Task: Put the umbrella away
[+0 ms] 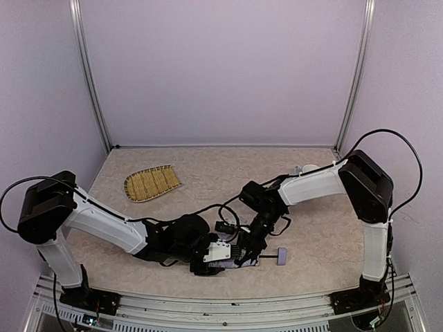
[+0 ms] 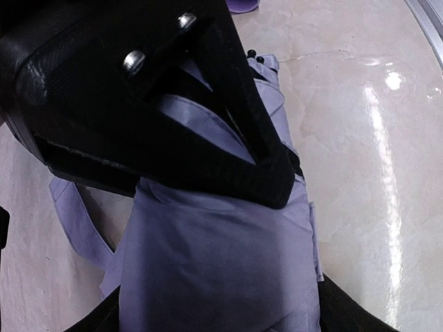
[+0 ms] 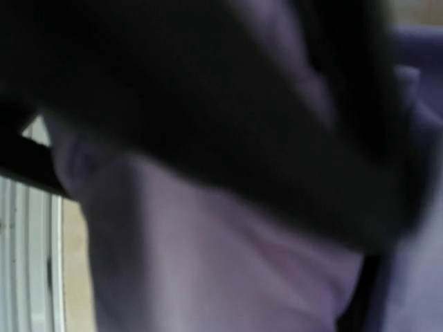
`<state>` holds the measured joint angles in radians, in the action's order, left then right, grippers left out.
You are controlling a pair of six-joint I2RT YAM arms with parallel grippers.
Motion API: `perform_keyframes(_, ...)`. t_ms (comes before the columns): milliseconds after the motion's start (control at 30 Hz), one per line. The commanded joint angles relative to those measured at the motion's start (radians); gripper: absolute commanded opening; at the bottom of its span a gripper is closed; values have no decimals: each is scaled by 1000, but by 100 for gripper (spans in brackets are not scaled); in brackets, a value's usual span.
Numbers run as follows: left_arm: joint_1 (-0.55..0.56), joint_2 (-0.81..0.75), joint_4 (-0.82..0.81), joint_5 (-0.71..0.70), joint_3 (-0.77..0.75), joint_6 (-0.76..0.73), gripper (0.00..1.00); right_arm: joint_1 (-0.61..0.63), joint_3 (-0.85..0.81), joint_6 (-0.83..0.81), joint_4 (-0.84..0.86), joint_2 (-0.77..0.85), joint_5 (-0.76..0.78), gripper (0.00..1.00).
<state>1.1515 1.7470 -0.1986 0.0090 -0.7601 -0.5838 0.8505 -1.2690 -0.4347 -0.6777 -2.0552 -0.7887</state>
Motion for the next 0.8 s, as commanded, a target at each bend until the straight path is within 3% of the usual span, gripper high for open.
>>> perform_keyframes(0, 12, 80, 125, 34, -2, 33, 63, -24, 80, 18, -103, -77, 143, 27)
perform_keyframes(100, 16, 98, 144, 38, -10, 49, 44, -47, 81, 56, -47, -29, 163, 37)
perform_keyframes(200, 16, 123, 194, 71, -38, 53, 38, -55, 93, 78, -7, 42, 169, 46)
perform_keyframes(467, 10, 186, 269, 137, -102, 86, 36, -80, 181, 127, 90, 301, 245, 71)
perform_keyframes(633, -37, 186, 289, 221, -122, 163, 35, -80, 273, 158, 192, 470, 339, 74)
perform_keyframes(767, -67, 197, 290, 287, -127, 237, 34, -72, 423, 174, 419, 651, 365, 74)
